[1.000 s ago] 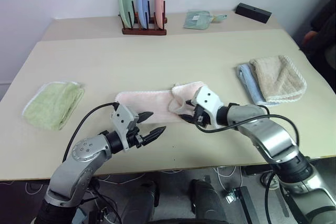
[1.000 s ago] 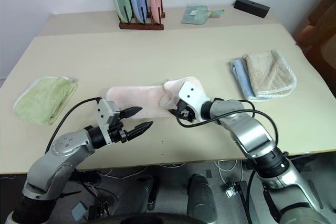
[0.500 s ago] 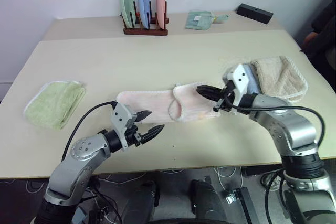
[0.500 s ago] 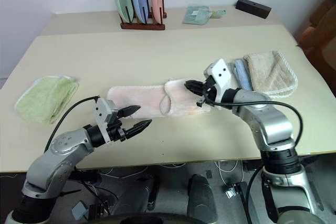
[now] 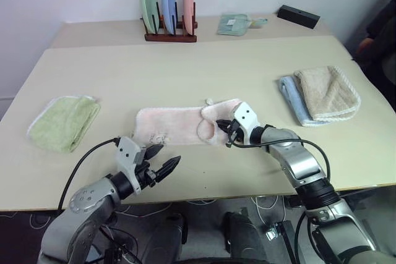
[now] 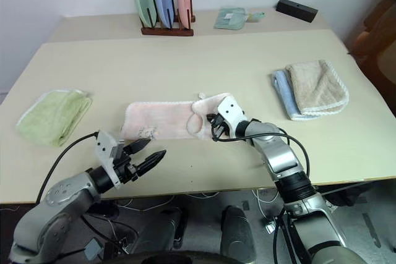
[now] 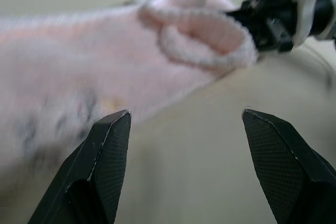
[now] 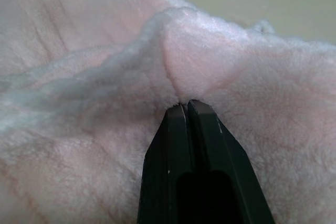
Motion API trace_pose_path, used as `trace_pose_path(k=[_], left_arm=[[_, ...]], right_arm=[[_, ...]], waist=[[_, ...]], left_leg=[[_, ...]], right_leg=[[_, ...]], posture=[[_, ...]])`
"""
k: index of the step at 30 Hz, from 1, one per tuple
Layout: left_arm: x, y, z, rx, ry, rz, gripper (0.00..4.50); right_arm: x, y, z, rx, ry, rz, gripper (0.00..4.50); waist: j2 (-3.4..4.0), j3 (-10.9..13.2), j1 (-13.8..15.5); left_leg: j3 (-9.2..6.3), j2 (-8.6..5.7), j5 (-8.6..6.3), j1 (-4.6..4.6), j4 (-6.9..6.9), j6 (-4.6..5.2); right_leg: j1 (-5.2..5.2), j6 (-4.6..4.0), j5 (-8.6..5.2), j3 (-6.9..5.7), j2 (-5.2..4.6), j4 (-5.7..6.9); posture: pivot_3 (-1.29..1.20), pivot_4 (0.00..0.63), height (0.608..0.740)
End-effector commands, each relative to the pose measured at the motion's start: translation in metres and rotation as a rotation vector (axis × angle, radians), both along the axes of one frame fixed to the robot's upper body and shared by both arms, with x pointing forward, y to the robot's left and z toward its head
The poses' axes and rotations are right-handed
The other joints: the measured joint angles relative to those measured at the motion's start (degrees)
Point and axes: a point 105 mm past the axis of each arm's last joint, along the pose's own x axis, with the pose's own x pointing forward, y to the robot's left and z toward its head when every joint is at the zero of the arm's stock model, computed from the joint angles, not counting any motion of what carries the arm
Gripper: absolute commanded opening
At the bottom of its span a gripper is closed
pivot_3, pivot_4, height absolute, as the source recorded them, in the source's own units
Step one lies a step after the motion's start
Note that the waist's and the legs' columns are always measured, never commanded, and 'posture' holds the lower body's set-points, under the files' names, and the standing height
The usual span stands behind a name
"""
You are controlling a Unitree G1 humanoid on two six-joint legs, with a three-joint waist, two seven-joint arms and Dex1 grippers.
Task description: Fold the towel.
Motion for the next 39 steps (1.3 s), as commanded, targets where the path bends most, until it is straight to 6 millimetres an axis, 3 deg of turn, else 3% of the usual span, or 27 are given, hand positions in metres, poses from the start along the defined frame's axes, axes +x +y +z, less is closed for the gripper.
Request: trace_pose_path(k=[1,4,7,11,20,23,28,30,32,36,39], left_arm=[[-0.006,0.014,0.01,-0.146,0.031,0.164,4.32],[-0.004,0.029,0.005,-0.25,0.114,0.331,4.5],[0.003,0.042,-0.007,-0.3,0.202,0.474,4.5],[0.024,0.057,-0.015,-0.502,0.311,0.678,4.5],[0.061,0.037,-0.013,-0.652,0.42,0.668,4.5],[0.067,0.031,-0.015,-0.671,0.441,0.66,3.6],[0.071,0.03,-0.006,-0.703,0.411,0.642,1.04],[0.072,0.039,0.009,-0.722,0.325,0.64,0.03],[0.069,0.057,0.034,-0.725,0.181,0.643,0.03],[0.062,0.085,0.064,-0.639,0.014,0.635,0.03],[0.058,0.093,0.083,-0.582,-0.072,0.583,0.03]], right_arm=[[-0.005,-0.003,0.066,0.057,-0.191,0.096,1.33],[-0.025,0.007,0.09,0.06,-0.21,0.241,2.85],[-0.04,0.018,0.098,0.047,-0.217,0.345,4.4],[-0.049,0.03,0.101,0.057,-0.249,0.392,4.46],[-0.066,0.048,0.09,0.079,-0.239,0.447,4.46],[-0.071,0.05,0.089,0.077,-0.24,0.456,4.5],[-0.078,0.052,0.088,0.08,-0.232,0.452,4.5],[-0.08,0.052,0.088,0.083,-0.225,0.447,4.5],[-0.082,0.051,0.088,0.087,-0.215,0.435,4.5],[-0.082,0.047,0.087,0.091,-0.199,0.41,4.5],[-0.08,0.043,0.086,0.084,-0.191,0.398,4.5]], waist=[[0.01,0.0,0.0],[0.0,0.0,0.1],[-0.05,0.0,0.1],[-0.05,0.0,0.3],[-0.03,0.0,0.5],[-0.03,0.0,0.7],[-0.07,0.0,1.7],[-0.1,0.0,1.7],[-0.11,0.0,1.6],[-0.1,0.0,1.2],[-0.11,0.0,1.4]], left_leg=[[0.0,-0.01,0.0,-0.02,0.01,0.0],[-0.03,0.02,-0.01,-0.02,0.0,0.0],[-0.06,0.08,-0.01,0.0,-0.01,0.0],[-0.05,0.05,0.0,-0.01,0.05,0.0],[-0.05,0.01,0.02,0.02,0.07,-0.05],[-0.04,-0.01,0.03,0.02,0.09,-0.07],[-0.03,-0.03,0.03,0.0,0.09,-0.07],[-0.04,-0.03,0.03,-0.02,0.11,-0.07],[-0.03,-0.02,0.02,-0.02,0.07,-0.07],[0.01,0.08,0.02,-0.02,-0.01,-0.08],[0.03,0.07,0.02,-0.02,-0.01,-0.08]], right_leg=[[0.0,0.0,0.0,0.0,-0.02,-0.02],[-0.01,0.01,0.0,-0.01,0.01,-0.01],[0.0,0.03,0.0,-0.04,0.06,0.0],[0.05,0.02,0.01,-0.05,0.04,-0.01],[0.09,0.01,0.03,-0.05,0.03,0.01],[0.11,0.01,0.05,-0.04,0.02,0.0],[0.11,0.01,0.05,-0.04,0.01,-0.04],[0.1,0.02,0.06,-0.04,0.01,-0.05],[0.08,0.01,0.05,-0.04,0.02,-0.05],[-0.04,-0.06,0.05,-0.03,0.07,-0.04],[-0.04,-0.17,0.0,-0.02,0.07,-0.06]], posture=[[0.0,0.15,0.74],[0.0,0.15,0.74],[0.0,0.15,0.74],[0.0,0.15,0.74],[0.0,0.15,0.74],[0.0,0.15,0.74],[0.0,0.15,0.74],[0.0,0.15,0.74],[0.0,0.15,0.74],[0.0,0.15,0.74],[0.0,0.15,0.74]])
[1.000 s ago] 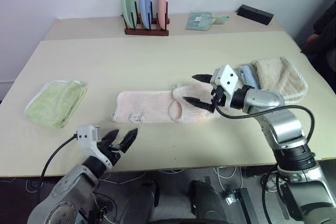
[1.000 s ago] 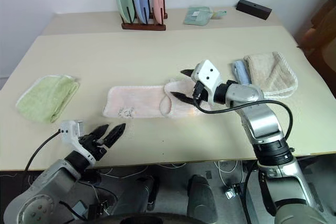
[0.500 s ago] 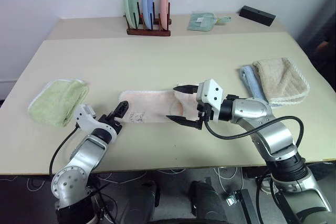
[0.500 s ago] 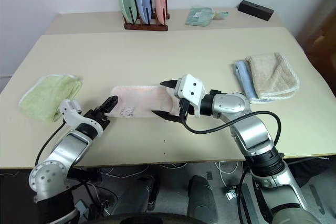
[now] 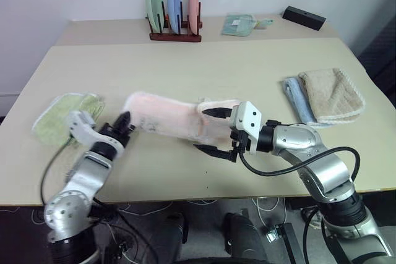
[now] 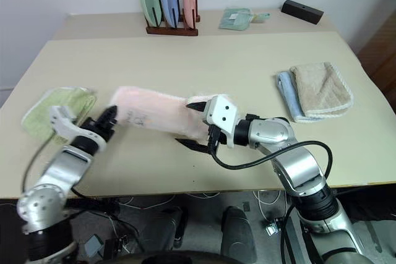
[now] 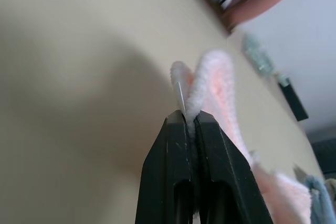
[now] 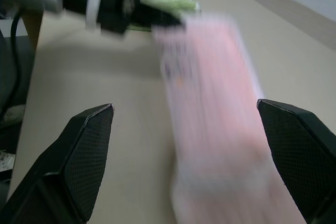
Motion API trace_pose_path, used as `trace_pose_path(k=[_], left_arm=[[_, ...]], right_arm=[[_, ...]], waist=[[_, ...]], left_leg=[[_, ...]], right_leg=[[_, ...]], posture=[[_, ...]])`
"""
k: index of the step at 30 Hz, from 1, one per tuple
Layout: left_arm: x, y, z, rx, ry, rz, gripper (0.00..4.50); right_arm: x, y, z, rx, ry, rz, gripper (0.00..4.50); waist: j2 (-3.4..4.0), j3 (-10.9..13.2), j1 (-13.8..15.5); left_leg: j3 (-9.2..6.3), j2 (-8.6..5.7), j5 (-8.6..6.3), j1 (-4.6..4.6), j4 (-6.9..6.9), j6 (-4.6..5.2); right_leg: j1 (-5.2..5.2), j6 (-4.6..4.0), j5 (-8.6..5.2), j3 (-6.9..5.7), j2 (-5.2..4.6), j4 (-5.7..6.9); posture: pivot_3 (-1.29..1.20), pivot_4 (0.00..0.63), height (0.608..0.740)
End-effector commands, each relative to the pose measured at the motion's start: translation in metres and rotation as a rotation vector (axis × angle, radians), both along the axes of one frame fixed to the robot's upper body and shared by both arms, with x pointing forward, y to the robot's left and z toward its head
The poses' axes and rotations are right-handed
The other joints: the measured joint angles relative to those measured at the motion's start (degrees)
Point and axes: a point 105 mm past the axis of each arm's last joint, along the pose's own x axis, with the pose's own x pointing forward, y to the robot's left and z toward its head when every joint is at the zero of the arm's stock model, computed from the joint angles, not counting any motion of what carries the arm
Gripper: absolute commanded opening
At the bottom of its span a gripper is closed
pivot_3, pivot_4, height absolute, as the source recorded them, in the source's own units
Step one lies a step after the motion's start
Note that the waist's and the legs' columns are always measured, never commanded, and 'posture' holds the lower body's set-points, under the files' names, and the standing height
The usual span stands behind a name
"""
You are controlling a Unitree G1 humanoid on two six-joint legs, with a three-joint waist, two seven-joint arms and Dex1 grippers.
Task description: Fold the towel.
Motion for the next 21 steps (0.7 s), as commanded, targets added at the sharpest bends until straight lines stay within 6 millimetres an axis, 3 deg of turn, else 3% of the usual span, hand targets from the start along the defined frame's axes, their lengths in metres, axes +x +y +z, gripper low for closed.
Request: trace_pose_path(k=[1,6,8,10,13,17,21], left_arm=[[-0.008,0.002,0.034,0.105,-0.135,-0.062,0.03],[-0.009,-0.047,0.05,0.32,-0.216,-0.34,0.03],[-0.011,-0.08,0.047,0.422,-0.231,-0.496,0.03],[-0.015,-0.115,0.036,0.512,-0.235,-0.653,0.03],[-0.013,-0.148,0.016,0.591,-0.206,-0.776,0.03],[-0.003,-0.178,-0.01,0.622,-0.148,-0.839,0.03],[0.005,-0.19,-0.031,0.671,-0.085,-0.859,0.03]], right_arm=[[-0.002,-0.004,0.011,0.015,-0.047,-0.006,4.5],[0.003,-0.006,0.006,0.002,-0.041,-0.025,4.5],[0.005,-0.007,0.002,-0.004,-0.035,-0.035,4.5],[0.007,-0.008,-0.002,-0.01,-0.032,-0.048,4.5],[0.009,-0.011,-0.007,-0.013,-0.026,-0.072,4.5],[0.012,-0.018,-0.014,-0.03,-0.022,-0.115,4.5],[0.012,-0.02,-0.017,-0.035,-0.024,-0.134,4.5]], waist=[[-0.04,0.0,0.2],[-0.05,0.0,0.4],[-0.06,0.0,0.3],[-0.05,0.0,0.2],[-0.05,0.0,0.2],[-0.06,0.0,0.1],[-0.08,0.0,0.1]], left_leg=[[0.0,0.0,0.0,-0.01,0.01,0.0],[0.07,-0.06,0.0,-0.02,0.06,0.0],[0.08,-0.06,0.0,-0.02,0.04,0.0],[0.14,-0.05,0.0,-0.01,0.0,0.0],[0.21,-0.05,0.0,-0.01,0.0,0.0],[0.2,-0.03,0.0,-0.01,-0.02,0.0],[0.17,-0.03,0.0,-0.02,0.0,0.01]], right_leg=[[0.0,0.0,0.0,0.0,0.0,-0.01],[0.08,-0.01,0.0,-0.01,-0.02,-0.03],[0.08,0.0,0.0,0.0,-0.02,-0.04],[0.05,0.01,0.01,0.0,-0.01,-0.03],[0.05,0.09,0.05,0.0,0.0,-0.03],[0.04,0.14,0.08,0.0,0.01,-0.04],[0.04,0.17,0.09,0.0,0.01,-0.04]], posture=[[0.0,0.15,0.74],[0.0,0.15,0.74],[0.0,0.15,0.74],[0.0,0.15,0.74],[0.0,0.15,0.74],[0.0,0.15,0.74],[0.0,0.15,0.74]])
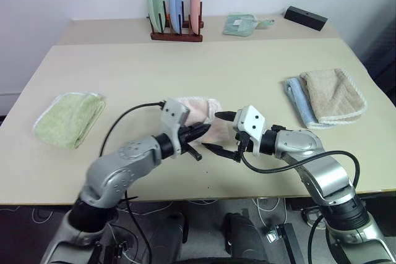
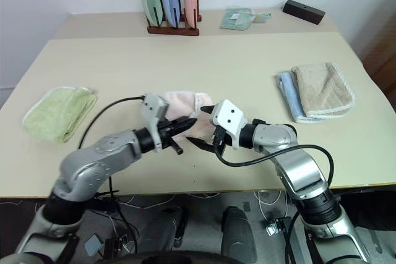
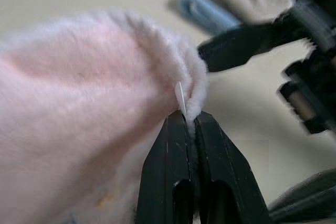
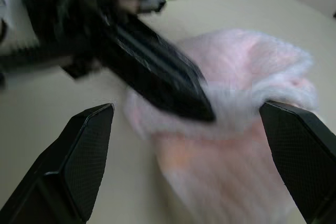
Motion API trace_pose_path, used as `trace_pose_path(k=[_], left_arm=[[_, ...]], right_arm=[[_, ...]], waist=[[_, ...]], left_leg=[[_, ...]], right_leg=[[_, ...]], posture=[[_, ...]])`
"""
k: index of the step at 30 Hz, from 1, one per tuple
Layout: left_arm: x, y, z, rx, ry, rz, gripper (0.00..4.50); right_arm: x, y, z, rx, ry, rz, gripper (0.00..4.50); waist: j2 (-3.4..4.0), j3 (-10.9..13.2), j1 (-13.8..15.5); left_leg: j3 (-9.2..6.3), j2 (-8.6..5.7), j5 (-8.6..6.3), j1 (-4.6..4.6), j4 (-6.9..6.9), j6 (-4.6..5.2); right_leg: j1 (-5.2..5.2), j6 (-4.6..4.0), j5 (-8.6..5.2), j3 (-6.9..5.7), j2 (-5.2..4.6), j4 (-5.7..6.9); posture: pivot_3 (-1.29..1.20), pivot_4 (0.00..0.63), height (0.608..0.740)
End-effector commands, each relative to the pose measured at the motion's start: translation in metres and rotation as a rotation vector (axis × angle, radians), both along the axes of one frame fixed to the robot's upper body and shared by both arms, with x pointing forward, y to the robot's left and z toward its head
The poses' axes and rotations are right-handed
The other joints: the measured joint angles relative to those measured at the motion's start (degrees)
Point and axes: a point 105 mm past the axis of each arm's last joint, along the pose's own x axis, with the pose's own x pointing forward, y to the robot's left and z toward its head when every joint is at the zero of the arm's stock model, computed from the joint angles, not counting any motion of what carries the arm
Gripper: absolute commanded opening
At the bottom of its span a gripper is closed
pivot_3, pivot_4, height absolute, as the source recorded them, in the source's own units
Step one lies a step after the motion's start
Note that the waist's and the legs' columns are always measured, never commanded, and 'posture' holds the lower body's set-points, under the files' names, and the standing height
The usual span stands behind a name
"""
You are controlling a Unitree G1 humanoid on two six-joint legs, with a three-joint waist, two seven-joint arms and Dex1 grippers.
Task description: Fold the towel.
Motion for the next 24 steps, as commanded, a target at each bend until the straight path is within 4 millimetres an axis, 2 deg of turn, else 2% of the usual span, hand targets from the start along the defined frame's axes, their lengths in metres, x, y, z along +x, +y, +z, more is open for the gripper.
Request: trace_pose_path(k=[1,2,5,8,10,13,15,16,19,22,23,24], left_arm=[[0.005,-0.006,-0.008,0.056,-0.013,0.0,0.03],[0.006,-0.007,-0.008,0.039,-0.004,0.001,0.03],[0.007,-0.008,-0.001,-0.013,-0.004,0.002,1.0],[0.004,-0.006,0.008,-0.058,-0.013,-0.007,2.5],[-0.005,0.005,0.026,-0.152,-0.019,-0.018,3.44],[-0.019,0.023,0.041,-0.228,-0.018,-0.026,3.44],[-0.029,0.037,0.047,-0.243,-0.028,-0.023,3.5],[-0.033,0.046,0.053,-0.266,-0.039,-0.006,3.5],[-0.026,0.072,0.065,-0.313,-0.099,0.124,2.69],[-0.012,0.084,0.061,-0.252,-0.121,0.225,1.25],[-0.009,0.086,0.058,-0.223,-0.125,0.247,0.64],[0.0,0.088,0.047,-0.152,-0.117,0.29,0.22]], right_arm=[[-0.001,0.0,0.011,0.013,-0.063,-0.002,4.5],[-0.001,-0.001,0.011,0.013,-0.065,-0.008,4.5],[0.001,-0.005,0.01,0.006,-0.07,-0.031,4.5],[0.003,-0.008,0.008,-0.007,-0.074,-0.05,4.5],[0.009,-0.016,0.012,-0.004,-0.084,-0.082,4.5],[0.014,-0.023,0.019,0.01,-0.09,-0.101,4.5],[0.017,-0.025,0.022,0.027,-0.087,-0.105,3.95],[0.017,-0.023,0.025,0.042,-0.083,-0.097,3.59],[0.017,-0.011,0.031,0.1,-0.065,-0.066,2.1],[0.02,0.003,0.031,0.125,-0.049,-0.042,0.6],[0.02,0.007,0.031,0.128,-0.046,-0.036,0.03],[0.025,0.016,0.03,0.148,-0.028,-0.047,0.0]], waist=[[0.0,0.0,-0.1],[0.0,0.0,-0.1],[0.0,0.0,0.0],[0.0,0.0,-0.1],[0.01,0.0,-0.4],[-0.02,0.0,-1.1],[-0.02,0.0,-1.3],[0.0,0.0,-1.4],[0.01,0.0,-1.5],[0.01,0.0,-1.4],[0.0,0.0,-1.4],[0.01,0.0,-1.3]], left_leg=[[0.0,0.0,0.0,0.0,-0.01,0.0],[-0.04,0.01,0.0,0.01,-0.02,0.0],[-0.11,0.01,0.0,0.0,-0.01,0.0],[-0.15,0.01,0.0,0.01,0.0,0.0],[-0.16,0.02,0.0,0.01,-0.02,0.0],[-0.23,0.03,0.0,-0.01,-0.01,0.0],[-0.25,0.0,0.0,-0.03,0.0,-0.01],[-0.24,0.01,0.0,-0.02,-0.01,-0.01],[-0.23,0.08,0.0,0.03,-0.06,-0.01],[-0.24,0.13,0.0,0.03,-0.02,-0.01],[-0.23,0.13,0.0,0.03,-0.01,-0.01],[-0.21,0.12,0.0,0.03,0.0,-0.01]], right_leg=[[-0.01,0.0,0.0,0.0,0.0,0.0],[-0.01,0.01,0.01,0.0,0.0,0.0],[-0.01,0.02,0.01,0.0,0.0,0.0],[-0.01,0.02,0.01,0.0,-0.01,0.0],[-0.02,0.03,0.01,0.0,0.0,0.01],[-0.03,0.05,0.01,-0.01,-0.01,0.01],[-0.03,0.04,0.0,-0.01,-0.02,0.01],[-0.03,0.04,0.0,-0.01,-0.02,0.01],[-0.04,0.03,0.0,0.0,0.03,0.03],[-0.03,0.01,0.02,0.0,0.11,0.04],[-0.02,0.0,0.02,0.0,0.11,0.04],[-0.01,0.0,0.02,0.0,0.11,0.03]], posture=[[0.0,0.15,0.74],[0.0,0.15,0.74],[0.0,0.15,0.74],[0.0,0.15,0.74],[0.0,0.15,0.74],[0.0,0.15,0.74],[0.0,0.15,0.74],[0.0,0.15,0.74],[0.0,0.15,0.74],[0.0,0.15,0.74],[0.0,0.15,0.74],[0.0,0.15,0.74]])
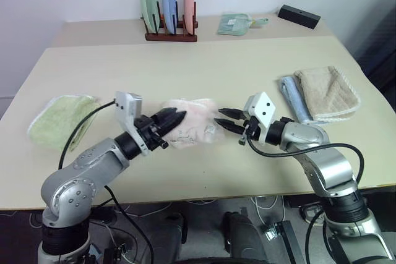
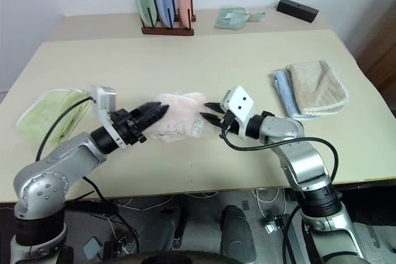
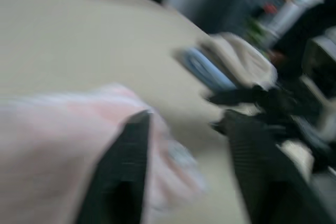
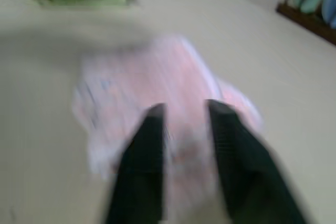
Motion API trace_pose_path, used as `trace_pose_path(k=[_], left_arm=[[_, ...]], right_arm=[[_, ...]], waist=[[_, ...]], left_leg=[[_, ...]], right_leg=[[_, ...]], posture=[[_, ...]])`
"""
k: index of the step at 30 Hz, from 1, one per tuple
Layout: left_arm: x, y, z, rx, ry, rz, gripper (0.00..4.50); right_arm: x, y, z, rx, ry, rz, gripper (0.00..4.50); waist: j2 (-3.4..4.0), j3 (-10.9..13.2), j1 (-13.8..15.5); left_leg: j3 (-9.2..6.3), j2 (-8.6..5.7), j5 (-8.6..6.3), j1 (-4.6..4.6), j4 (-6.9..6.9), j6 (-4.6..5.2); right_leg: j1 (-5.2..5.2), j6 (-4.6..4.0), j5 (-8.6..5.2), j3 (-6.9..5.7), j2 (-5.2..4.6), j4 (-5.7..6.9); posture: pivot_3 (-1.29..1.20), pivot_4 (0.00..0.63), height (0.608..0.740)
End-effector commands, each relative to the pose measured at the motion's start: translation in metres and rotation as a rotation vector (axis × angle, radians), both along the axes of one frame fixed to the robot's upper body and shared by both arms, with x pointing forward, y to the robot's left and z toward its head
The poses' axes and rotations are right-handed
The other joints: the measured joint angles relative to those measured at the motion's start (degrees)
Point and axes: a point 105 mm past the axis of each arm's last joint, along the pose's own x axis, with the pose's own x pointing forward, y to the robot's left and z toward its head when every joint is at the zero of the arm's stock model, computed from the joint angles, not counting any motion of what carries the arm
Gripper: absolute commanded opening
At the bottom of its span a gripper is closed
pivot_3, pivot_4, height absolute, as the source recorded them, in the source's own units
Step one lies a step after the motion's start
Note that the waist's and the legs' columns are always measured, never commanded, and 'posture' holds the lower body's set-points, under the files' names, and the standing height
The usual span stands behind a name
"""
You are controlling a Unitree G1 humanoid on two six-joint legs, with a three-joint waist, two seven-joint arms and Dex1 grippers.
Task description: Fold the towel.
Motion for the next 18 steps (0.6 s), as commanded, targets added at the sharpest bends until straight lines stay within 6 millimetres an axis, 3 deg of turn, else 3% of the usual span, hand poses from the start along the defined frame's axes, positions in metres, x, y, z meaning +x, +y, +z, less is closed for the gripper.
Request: trace_pose_path(k=[1,7,10,13,15,18], left_arm=[[0.019,0.008,-0.015,0.143,-0.001,0.112,0.22],[0.043,-0.004,-0.053,0.199,0.058,0.152,0.22],[0.046,-0.008,-0.074,0.252,0.089,0.144,0.22],[0.048,-0.009,-0.087,0.288,0.096,0.145,0.22],[0.048,-0.011,-0.088,0.278,0.082,0.138,0.22],[0.045,-0.008,-0.07,0.205,0.017,0.152,0.22]], right_arm=[[0.007,0.023,0.005,0.051,0.012,0.006,0.0],[0.027,0.046,-0.033,-0.015,0.11,-0.036,0.0],[0.034,0.043,-0.063,-0.079,0.175,-0.095,0.0],[0.033,0.039,-0.078,-0.125,0.185,-0.115,0.0],[0.032,0.038,-0.079,-0.126,0.179,-0.117,0.0],[0.033,0.038,-0.048,-0.018,0.102,-0.104,0.0]], waist=[[-0.01,0.0,0.1],[0.0,0.0,0.0],[0.01,0.0,-0.1],[0.03,0.0,-0.3],[0.08,-0.1,-0.3],[0.08,-0.1,-0.2]], left_leg=[[0.01,-0.01,0.0,0.0,-0.01,0.0],[0.01,-0.06,0.01,-0.04,-0.02,-0.05],[0.01,-0.1,0.02,-0.01,-0.03,-0.11],[0.01,-0.11,0.03,-0.01,-0.06,-0.13],[-0.01,-0.1,0.03,0.01,-0.06,-0.14],[-0.02,-0.04,0.04,0.03,-0.04,-0.16]], right_leg=[[0.0,0.0,0.0,0.01,0.0,0.0],[-0.02,-0.01,0.02,0.0,0.01,-0.03],[-0.05,-0.02,0.03,0.0,0.03,0.01],[-0.1,-0.02,0.03,0.0,0.04,0.04],[-0.07,-0.02,0.03,0.01,0.05,0.05],[-0.04,-0.01,0.03,0.0,0.05,0.04]], posture=[[0.0,0.15,0.74],[0.0,0.15,0.74],[0.0,0.15,0.74],[0.0,0.15,0.74],[0.0,0.15,0.74],[0.0,0.15,0.74]])
